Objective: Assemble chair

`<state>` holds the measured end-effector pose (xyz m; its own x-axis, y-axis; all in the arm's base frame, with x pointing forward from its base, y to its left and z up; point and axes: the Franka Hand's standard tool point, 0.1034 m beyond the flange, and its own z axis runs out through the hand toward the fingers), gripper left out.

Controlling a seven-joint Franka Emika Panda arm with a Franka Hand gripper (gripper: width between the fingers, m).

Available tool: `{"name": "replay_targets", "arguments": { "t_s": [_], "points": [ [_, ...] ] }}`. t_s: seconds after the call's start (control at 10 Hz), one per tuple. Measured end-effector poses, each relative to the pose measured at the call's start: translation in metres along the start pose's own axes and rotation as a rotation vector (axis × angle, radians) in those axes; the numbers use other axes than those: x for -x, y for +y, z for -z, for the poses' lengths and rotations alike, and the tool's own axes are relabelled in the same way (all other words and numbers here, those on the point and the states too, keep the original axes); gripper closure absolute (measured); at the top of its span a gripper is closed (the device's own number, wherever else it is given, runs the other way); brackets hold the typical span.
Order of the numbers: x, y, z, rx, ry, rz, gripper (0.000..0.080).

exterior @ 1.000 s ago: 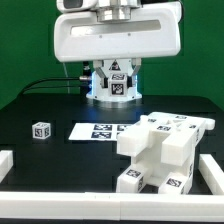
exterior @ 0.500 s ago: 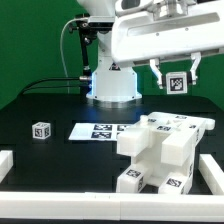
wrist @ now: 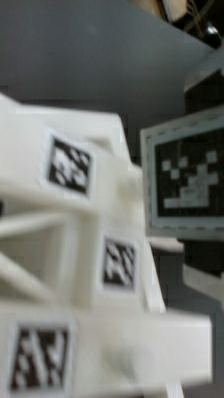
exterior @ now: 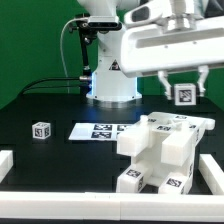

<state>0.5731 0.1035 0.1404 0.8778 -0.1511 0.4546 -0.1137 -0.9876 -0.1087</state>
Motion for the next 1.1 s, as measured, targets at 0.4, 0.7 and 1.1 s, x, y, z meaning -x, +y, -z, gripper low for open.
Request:
{"name": "replay_targets", "arguments": {
  "t_s": [0.4,0.7,1.1],
  "points": [
    [-0.015,0.005,-0.011,0.019,0.005,0.117,0.0521],
    [-0.027,0.028,-0.017,0.038,-0.022,0.114,0.0521],
    [-0.021,0.021,-0.018,0.030,-0.028,0.119,0.0520]
  ]
}}
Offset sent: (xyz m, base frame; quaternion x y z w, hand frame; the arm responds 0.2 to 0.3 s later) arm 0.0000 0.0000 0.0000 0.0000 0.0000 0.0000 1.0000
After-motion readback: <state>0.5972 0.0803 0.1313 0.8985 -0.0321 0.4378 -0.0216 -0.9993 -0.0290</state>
